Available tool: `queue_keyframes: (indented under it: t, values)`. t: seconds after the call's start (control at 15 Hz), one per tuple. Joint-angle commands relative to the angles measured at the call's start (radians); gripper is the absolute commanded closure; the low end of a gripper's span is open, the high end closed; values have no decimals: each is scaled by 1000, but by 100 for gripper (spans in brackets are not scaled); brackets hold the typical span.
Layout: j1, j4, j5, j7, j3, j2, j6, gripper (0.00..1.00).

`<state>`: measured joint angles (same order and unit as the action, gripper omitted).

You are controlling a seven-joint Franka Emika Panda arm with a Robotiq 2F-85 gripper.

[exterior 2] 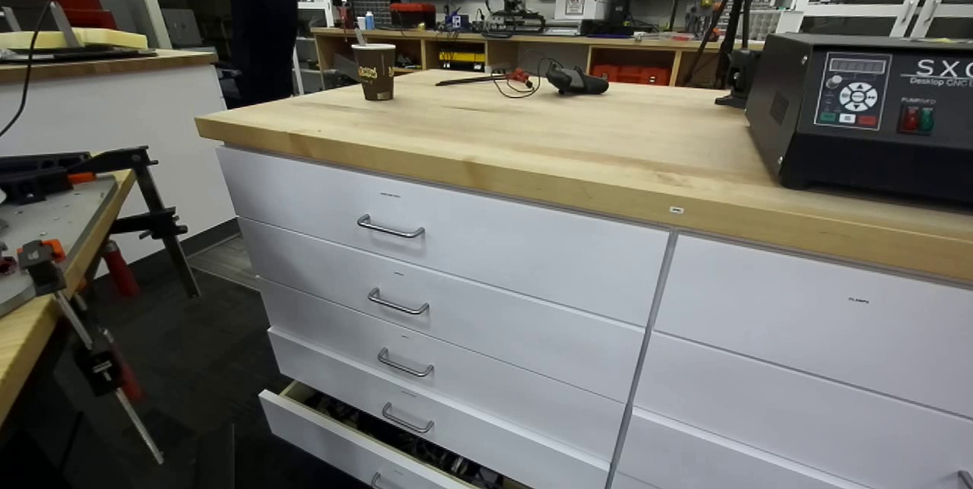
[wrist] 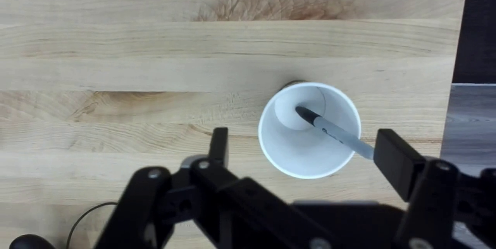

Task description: Put the marker inside the mug cup

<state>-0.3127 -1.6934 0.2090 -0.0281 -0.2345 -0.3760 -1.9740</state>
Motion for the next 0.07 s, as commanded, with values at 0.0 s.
queue_keyframes:
  t: [0.0]
  values:
    - [-9, 5, -3, 1, 8, -6, 3, 0]
